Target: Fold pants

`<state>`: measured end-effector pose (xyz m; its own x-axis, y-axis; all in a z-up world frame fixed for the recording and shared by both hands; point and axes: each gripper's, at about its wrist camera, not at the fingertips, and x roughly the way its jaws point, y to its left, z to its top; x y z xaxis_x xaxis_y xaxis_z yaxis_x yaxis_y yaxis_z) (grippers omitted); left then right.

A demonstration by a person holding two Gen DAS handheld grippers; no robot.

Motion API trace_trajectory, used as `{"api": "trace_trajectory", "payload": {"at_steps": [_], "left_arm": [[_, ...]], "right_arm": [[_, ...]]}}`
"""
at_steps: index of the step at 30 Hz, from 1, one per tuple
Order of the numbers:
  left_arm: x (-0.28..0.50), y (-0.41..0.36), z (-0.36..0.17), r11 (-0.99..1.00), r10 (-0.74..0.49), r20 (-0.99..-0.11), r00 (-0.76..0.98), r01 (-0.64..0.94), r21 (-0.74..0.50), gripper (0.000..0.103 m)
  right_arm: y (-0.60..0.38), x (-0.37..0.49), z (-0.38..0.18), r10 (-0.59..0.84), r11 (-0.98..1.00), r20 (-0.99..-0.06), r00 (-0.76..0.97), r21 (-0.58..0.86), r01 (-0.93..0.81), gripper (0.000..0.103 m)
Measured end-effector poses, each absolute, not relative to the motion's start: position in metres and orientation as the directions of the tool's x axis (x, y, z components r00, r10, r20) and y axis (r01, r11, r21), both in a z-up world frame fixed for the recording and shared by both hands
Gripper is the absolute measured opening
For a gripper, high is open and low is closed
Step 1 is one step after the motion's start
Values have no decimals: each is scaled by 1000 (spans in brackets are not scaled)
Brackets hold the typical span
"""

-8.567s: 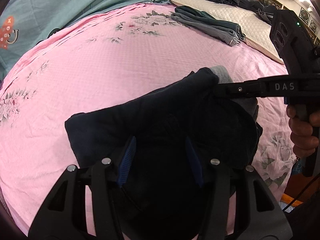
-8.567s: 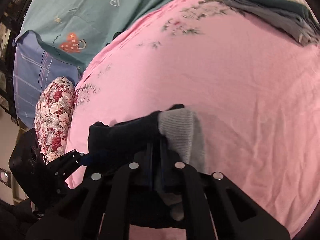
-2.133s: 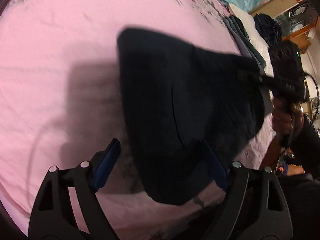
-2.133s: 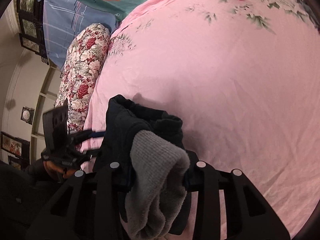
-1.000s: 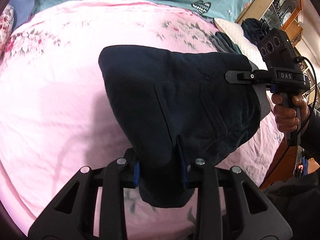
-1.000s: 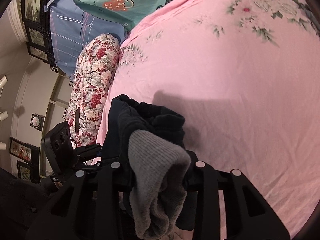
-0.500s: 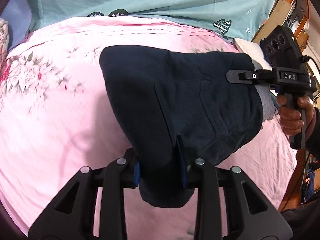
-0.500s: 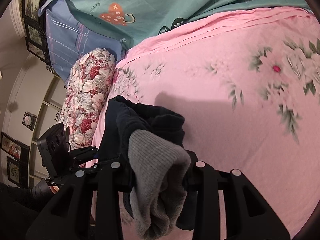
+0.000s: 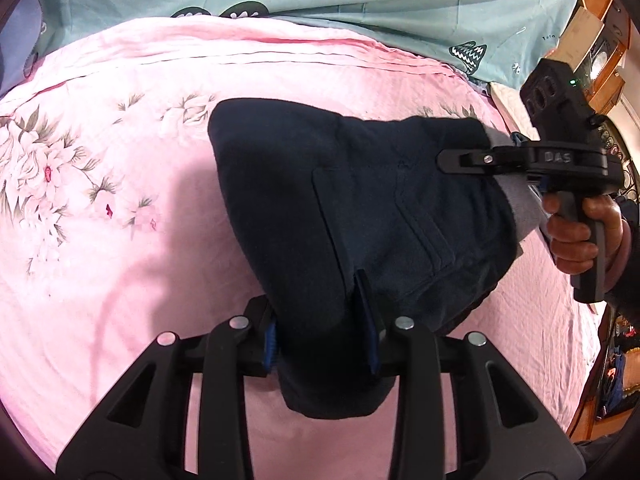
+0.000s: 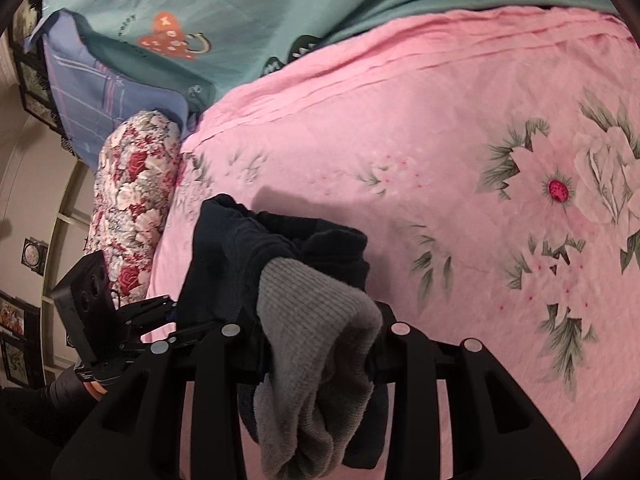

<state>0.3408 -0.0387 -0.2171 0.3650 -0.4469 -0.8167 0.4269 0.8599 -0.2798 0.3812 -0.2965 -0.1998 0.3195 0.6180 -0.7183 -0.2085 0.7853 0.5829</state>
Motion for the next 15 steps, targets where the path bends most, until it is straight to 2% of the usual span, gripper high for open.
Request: {"api": "trace_trajectory", "payload": {"at_steps": [3, 5, 6, 7, 9, 12, 15], "left_arm": [[341, -39, -220, 864, -439, -819, 370, 422, -273, 39], [343, -39, -222, 876, -423, -824, 376, 404, -264, 50], [344, -38, -222, 884, -411, -827, 385, 390, -257, 57], [343, -38, -220, 887, -407, -824, 394, 386, -254, 59], [340, -36, -214, 891, -393, -818, 420, 394, -226, 59], [332, -27, -195, 907, -348, -795, 497, 392, -152, 62], [335, -17, -173, 920, -345, -754, 558, 359, -156, 62]], "right_arm": [[-298, 388, -212, 599, 800, -736, 317, 572, -184, 36], [-298, 390, -218, 583, 811, -748, 318, 561, -166, 39], [-298, 391, -219, 577, 815, -752, 318, 556, -163, 42], [-298, 391, -219, 559, 828, -765, 319, 539, -158, 48], [-297, 390, -217, 515, 856, -796, 320, 496, -145, 56], [-304, 382, -205, 485, 874, -811, 327, 462, -151, 56], [-310, 361, -176, 395, 919, -827, 400, 360, -162, 56]]}}
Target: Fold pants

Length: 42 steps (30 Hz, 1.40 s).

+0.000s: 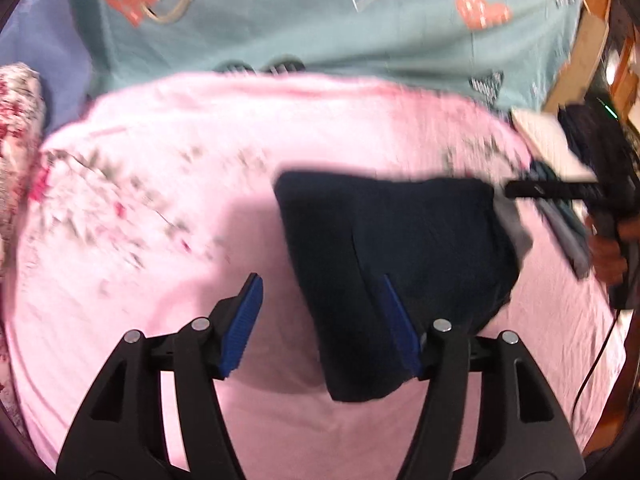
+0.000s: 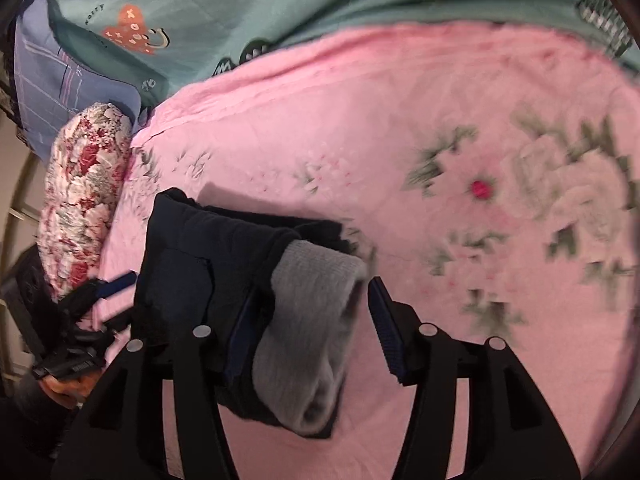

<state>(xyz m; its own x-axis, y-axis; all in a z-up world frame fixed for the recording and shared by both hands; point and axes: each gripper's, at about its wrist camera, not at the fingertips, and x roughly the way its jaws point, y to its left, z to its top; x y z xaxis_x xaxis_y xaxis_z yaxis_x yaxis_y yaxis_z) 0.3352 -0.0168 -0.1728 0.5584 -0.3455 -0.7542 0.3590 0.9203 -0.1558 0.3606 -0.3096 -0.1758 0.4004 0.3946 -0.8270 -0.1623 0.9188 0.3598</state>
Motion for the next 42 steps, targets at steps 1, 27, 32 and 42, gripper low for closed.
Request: {"api": "trace_trajectory", "payload": {"at_steps": [1, 27, 32, 42], "left_arm": [[338, -17, -166, 920, -355, -738, 574, 355, -166, 60], [355, -58, -169, 892, -332, -761, 557, 448, -61, 56], [319, -53, -195, 883, -339, -803, 491, 461, -90, 54], [310, -45, -233, 901, -340, -823, 455, 409, -146, 60]], "right_arm": [[-310, 350, -162, 364, 931, -815, 451, 323, -167, 56], [-274, 299, -175, 263, 960, -847, 462, 182, -214, 24], [-262, 293, -155, 324, 941, -798, 508, 218, -258, 25], [-282, 369, -201, 372, 924, -807, 459, 367, -103, 4]]}}
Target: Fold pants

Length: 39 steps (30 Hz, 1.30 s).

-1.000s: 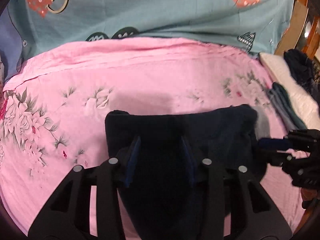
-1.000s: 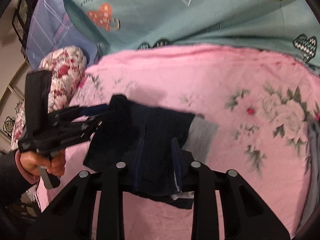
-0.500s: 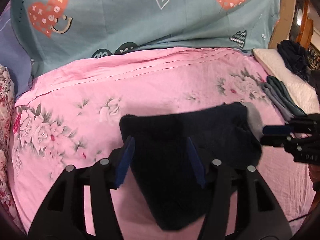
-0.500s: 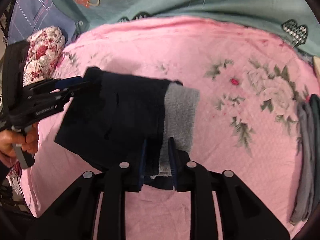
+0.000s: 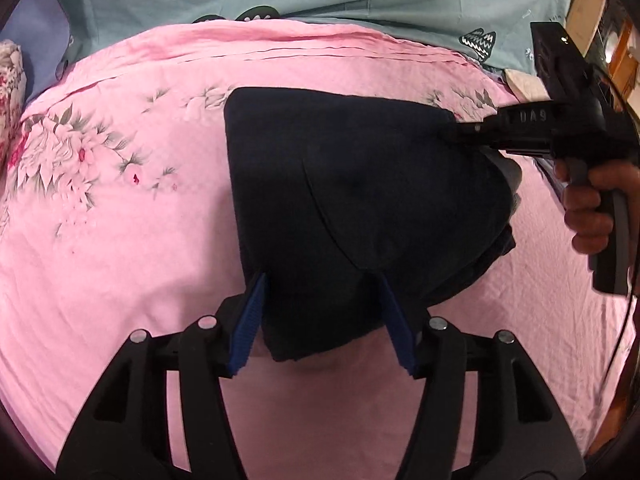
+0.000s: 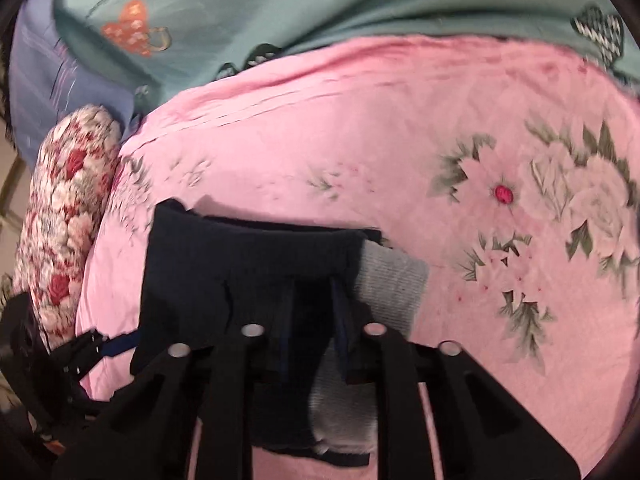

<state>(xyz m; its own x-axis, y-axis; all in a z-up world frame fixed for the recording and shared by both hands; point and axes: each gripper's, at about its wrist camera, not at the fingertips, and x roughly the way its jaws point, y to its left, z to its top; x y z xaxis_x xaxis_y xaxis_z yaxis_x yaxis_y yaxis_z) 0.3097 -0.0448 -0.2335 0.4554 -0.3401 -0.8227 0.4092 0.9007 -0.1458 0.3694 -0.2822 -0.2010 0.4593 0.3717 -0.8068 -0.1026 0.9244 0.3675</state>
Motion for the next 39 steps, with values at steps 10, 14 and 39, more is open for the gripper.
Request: {"api": "trace_trajectory", "payload": {"at_steps": [10, 14, 39], "left_arm": [[311, -42, -197, 918, -285, -808, 515, 388, -77, 69], [316, -47, -183, 920, -303, -787, 538, 382, -92, 71], [282, -24, -112, 955, -217, -754, 620, 296, -31, 101]], "right_arm": [[-264, 344, -151, 334, 940, -798, 501, 319, -119, 28], [-248, 314, -145, 338, 941, -787, 516, 275, -198, 28], [-236, 220, -104, 81, 995, -768, 636, 29, -91, 81]]}}
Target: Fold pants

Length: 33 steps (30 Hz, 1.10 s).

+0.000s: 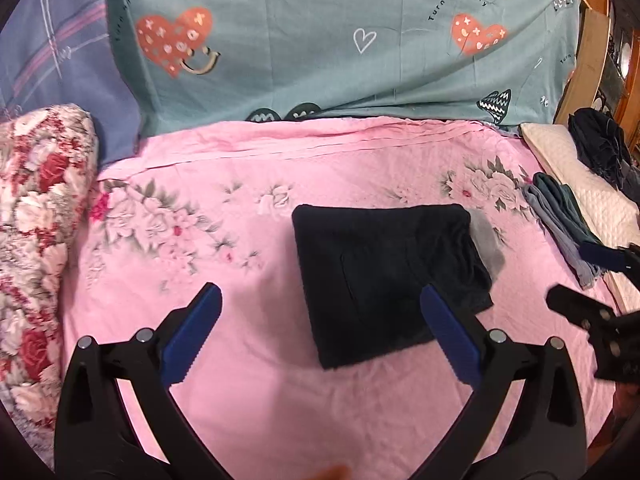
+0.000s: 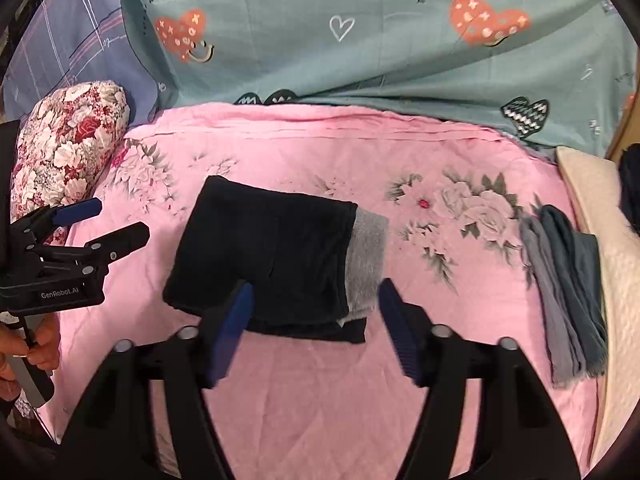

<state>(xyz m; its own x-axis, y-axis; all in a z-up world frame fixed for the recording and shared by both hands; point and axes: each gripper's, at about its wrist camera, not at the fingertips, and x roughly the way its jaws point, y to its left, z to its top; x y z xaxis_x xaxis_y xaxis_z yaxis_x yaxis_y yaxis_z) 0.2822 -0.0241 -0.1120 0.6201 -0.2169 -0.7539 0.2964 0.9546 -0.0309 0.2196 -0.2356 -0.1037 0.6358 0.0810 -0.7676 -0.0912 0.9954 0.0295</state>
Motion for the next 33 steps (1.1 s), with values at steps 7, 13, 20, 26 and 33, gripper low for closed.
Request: {"api": "trace_trajectory", "payload": {"at_steps": [7, 13, 20, 26, 33], "left_arm": [[233, -11, -87, 953, -214, -742, 636, 303, -15, 101], [189, 1, -76, 970, -177, -730, 660, 242, -16, 101], [142, -2, -78, 983, -122, -742, 659, 184, 2, 101], [110, -6, -70, 987, -95, -726, 681, 160, 21, 101], [93, -7, -68, 990, -84, -729, 679, 142, 19, 101]], "right_arm": [[-220, 170, -78, -4, 999, -733, 680, -30, -27, 102], [-213, 135, -69, 37, 999, -730, 682, 17, -35, 102], [-212, 99, -66, 75, 996, -728, 682, 17, -92, 102], [-219, 77, -70, 106, 992, -728, 678, 27, -126, 102], [-223, 63, -78, 122, 989, -737, 665, 32, -146, 102]]}}
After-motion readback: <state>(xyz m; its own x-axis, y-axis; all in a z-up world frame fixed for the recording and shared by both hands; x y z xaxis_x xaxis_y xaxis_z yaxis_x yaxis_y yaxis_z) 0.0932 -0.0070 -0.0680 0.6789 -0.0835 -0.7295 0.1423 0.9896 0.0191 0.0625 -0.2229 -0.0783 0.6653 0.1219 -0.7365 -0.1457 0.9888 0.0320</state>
